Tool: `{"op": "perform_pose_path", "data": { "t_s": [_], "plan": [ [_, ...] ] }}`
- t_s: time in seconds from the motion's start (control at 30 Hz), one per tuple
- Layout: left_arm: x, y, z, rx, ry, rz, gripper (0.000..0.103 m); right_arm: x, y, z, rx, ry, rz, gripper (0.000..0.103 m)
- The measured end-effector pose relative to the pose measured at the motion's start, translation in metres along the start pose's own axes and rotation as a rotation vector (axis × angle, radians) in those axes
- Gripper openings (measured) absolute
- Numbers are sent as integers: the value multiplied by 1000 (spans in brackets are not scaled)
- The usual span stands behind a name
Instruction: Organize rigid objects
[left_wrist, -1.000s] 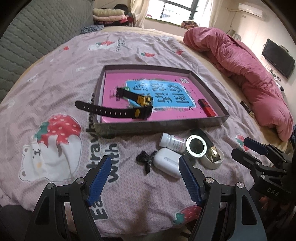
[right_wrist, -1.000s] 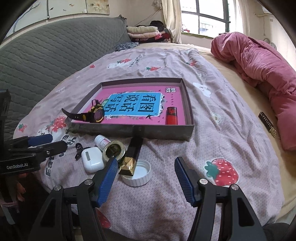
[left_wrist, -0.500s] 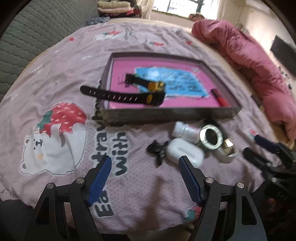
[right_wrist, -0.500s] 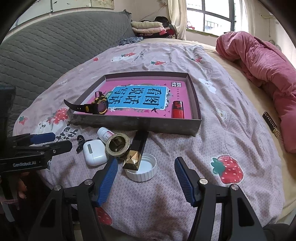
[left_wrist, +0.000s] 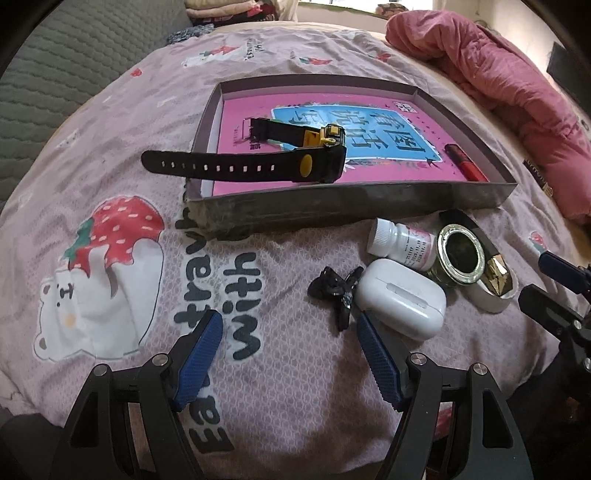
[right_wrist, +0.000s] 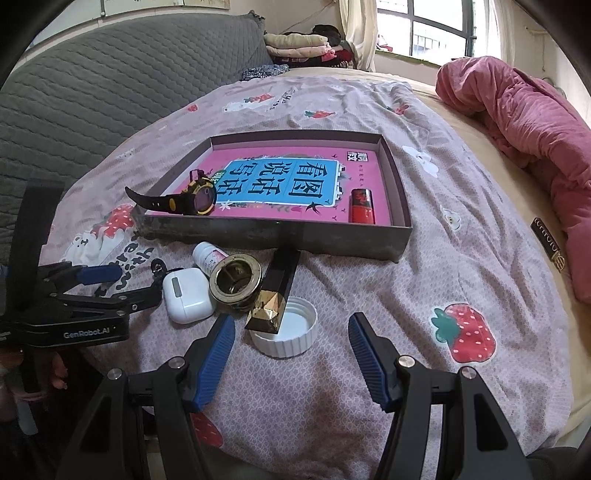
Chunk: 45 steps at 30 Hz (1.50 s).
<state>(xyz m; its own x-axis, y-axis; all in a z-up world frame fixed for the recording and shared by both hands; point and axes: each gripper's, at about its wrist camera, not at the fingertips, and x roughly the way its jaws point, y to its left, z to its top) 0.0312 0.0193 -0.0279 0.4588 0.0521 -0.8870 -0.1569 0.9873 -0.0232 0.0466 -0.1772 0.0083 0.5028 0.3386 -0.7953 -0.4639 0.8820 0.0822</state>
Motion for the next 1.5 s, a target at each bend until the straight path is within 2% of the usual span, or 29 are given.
{"op": "perform_pose_path", "data": {
  "t_s": [0.1,0.67,0.87,0.97,1.4,1.5],
  "plan": [
    [3,0,2,3,-5,21,76,3,1,-1,-4,8,2,63],
    [16,2,19,24,-52,5,74,19,5,-3,-21,48,3,63],
    [18,-2,23,33,-65,-45,57,21,0,-3,-2,53,-4,63],
    [20,-5,23,30,-67,-64,53,22,0,-3,-2,54,-5,63],
    [27,6,29,-64,-61,-163,51,41,7,-4,-28,82,-30,63],
    [28,10,29,-96,-64,-194,51,40,7,-4,-33,69,-30,59]
  ]
}}
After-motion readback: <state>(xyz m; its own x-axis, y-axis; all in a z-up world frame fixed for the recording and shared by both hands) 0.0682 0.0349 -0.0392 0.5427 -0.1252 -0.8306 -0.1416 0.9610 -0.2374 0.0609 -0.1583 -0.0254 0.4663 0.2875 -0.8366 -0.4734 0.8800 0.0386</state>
